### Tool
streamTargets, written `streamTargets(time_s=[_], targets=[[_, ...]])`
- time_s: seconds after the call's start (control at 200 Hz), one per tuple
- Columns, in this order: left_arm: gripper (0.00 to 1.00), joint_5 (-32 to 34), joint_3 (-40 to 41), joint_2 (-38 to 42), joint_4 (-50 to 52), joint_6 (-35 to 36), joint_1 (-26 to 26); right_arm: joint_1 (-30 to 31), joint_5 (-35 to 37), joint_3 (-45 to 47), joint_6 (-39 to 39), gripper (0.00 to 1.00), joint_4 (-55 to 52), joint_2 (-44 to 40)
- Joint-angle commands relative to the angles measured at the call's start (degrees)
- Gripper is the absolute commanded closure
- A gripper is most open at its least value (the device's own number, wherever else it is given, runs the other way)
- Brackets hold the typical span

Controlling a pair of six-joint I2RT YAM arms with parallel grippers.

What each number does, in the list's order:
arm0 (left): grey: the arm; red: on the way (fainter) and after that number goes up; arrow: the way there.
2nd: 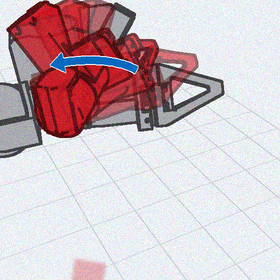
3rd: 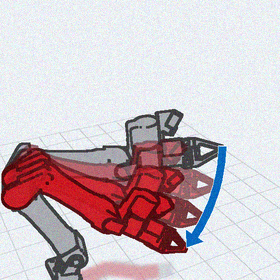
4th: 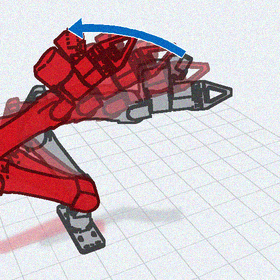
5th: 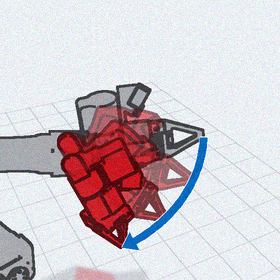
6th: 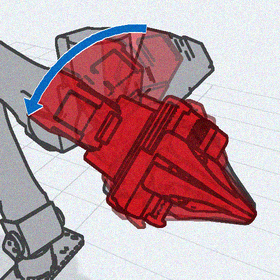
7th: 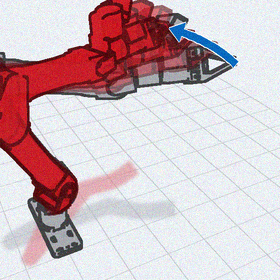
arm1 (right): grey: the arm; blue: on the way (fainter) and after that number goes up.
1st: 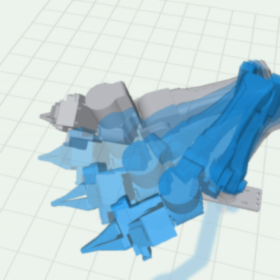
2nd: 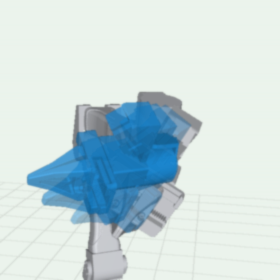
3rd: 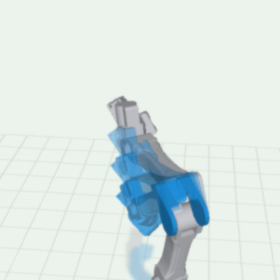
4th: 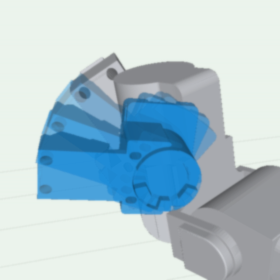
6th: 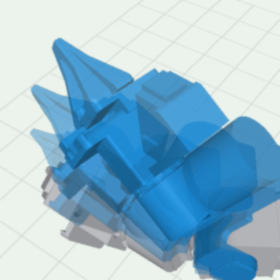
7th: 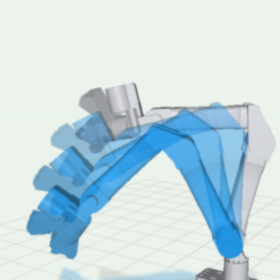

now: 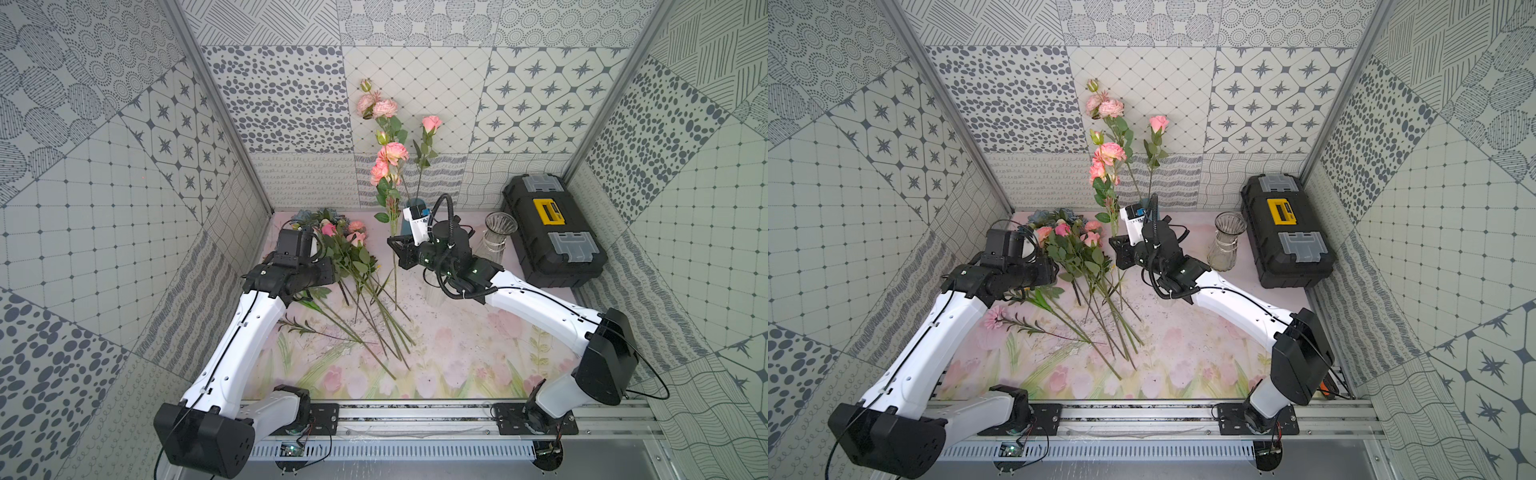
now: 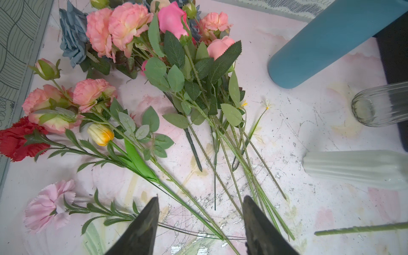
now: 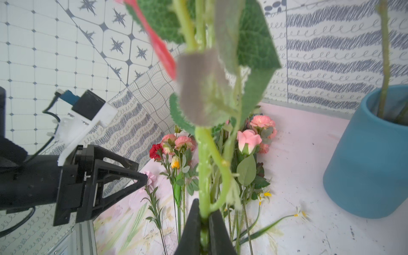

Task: Place the pink flowers into the vase
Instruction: Place the flower in the vase.

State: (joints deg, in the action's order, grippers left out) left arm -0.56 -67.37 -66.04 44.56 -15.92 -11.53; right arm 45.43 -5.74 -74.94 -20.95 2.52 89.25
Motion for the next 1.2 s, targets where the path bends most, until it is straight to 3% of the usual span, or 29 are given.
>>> streamTargets(time_s=[0.0, 0.525, 1.196], targets=[[0.40, 0.6, 0.1, 0.2, -0.8, 1.0, 0.4, 0.2, 3.1, 0.1, 1.1, 1.00, 7.8, -2.2], [0.40, 0.3, 0.3, -0.1, -0.8, 0.7, 1.2, -5.0, 11.5, -2.4, 2.9, 1.00, 13.5, -0.8], [0.41, -3.6, 0.5, -0.5, -1.7, -0.7, 4.1, -15.4, 14.8, -18.7, 6.6, 1.00, 20.1, 10.0]])
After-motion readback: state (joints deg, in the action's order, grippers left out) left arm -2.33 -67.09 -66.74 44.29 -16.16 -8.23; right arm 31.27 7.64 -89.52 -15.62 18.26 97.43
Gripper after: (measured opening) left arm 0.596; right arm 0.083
